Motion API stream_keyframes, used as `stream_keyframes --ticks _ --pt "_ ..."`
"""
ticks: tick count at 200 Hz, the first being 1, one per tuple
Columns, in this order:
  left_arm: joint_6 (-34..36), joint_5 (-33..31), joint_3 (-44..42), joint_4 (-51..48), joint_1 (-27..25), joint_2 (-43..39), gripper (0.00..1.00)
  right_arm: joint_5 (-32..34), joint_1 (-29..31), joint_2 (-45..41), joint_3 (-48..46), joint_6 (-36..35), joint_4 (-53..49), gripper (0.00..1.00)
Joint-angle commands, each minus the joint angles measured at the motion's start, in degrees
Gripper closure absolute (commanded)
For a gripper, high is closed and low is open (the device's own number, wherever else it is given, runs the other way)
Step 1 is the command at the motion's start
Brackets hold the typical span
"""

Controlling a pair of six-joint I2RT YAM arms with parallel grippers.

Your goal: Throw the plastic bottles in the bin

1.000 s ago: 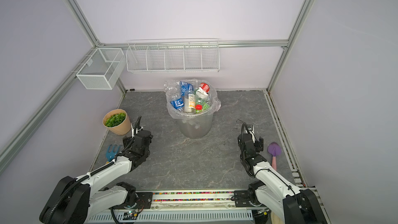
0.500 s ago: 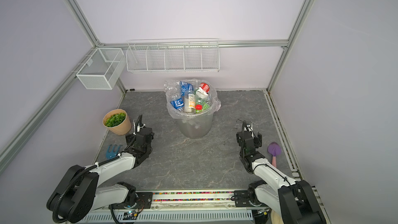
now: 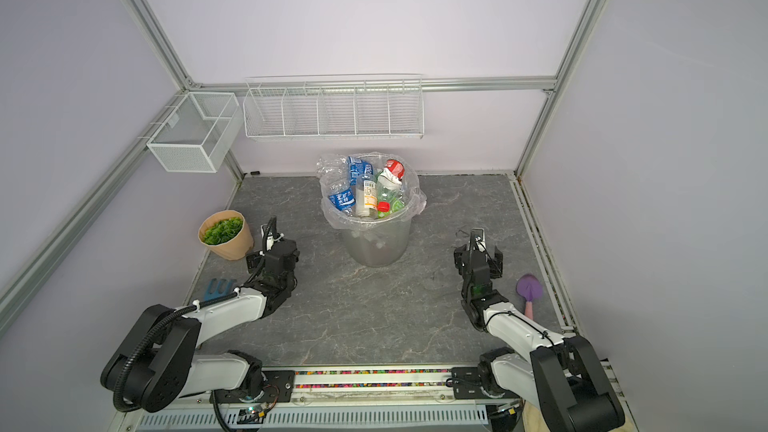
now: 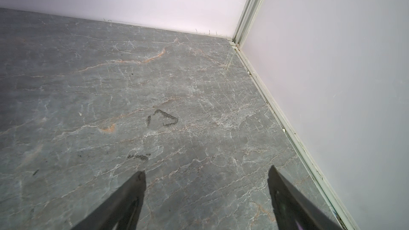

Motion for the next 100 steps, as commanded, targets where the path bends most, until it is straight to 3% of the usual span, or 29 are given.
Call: stream_keyframes --ticks 1,100 --pt "1.74 -0.90 -0.42 5.96 0.28 0.47 0.08 -0.25 -0.37 1.18 -1.47 -2.03 6.05 0.11" --pt "5.65 -0.23 -5.32 24.21 0.26 3.12 0.09 -0.32 -0.37 2.05 -7.78 -5.13 22.72 0.11"
